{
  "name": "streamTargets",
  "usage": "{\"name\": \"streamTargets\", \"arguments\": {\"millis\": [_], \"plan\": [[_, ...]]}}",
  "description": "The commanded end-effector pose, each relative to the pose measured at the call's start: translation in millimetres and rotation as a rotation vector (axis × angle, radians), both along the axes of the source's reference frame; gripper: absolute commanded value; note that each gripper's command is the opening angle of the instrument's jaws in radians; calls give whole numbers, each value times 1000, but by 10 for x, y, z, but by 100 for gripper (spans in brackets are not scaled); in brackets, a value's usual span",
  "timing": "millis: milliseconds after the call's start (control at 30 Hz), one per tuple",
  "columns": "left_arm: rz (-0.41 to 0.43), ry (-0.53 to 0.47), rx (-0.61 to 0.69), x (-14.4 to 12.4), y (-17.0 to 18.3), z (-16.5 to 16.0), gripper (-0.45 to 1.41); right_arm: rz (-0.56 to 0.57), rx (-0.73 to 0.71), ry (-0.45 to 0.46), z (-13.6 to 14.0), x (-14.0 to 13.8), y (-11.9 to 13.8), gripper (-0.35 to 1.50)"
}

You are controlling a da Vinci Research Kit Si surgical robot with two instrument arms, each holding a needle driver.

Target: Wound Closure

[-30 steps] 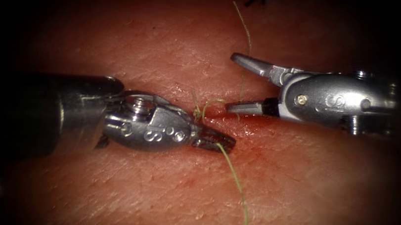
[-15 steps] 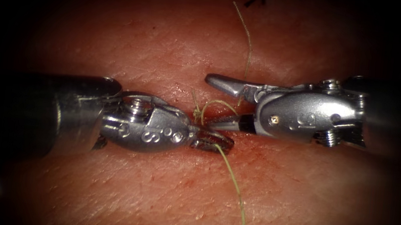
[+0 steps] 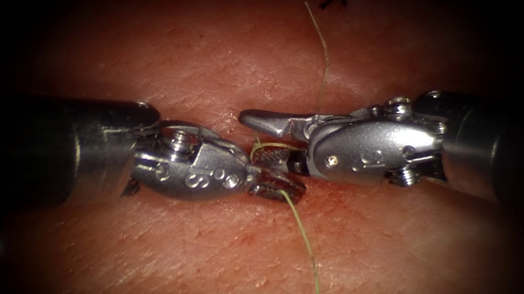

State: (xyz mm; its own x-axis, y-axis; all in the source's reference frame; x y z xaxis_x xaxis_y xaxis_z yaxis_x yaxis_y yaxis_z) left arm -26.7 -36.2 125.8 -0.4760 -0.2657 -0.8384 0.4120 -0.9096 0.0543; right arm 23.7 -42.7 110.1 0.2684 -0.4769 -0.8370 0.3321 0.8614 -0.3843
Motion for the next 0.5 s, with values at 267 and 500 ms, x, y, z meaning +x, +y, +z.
{"name": "streamTargets", "arguments": {"millis": [267,500], "plan": [[10,3,0,-2,-1,5,-45,-14,-4,-14,8,1,2,39],[17,0,3,-8,-3,8,-45,-14,-7,-9,7,9,-3,2]]}}
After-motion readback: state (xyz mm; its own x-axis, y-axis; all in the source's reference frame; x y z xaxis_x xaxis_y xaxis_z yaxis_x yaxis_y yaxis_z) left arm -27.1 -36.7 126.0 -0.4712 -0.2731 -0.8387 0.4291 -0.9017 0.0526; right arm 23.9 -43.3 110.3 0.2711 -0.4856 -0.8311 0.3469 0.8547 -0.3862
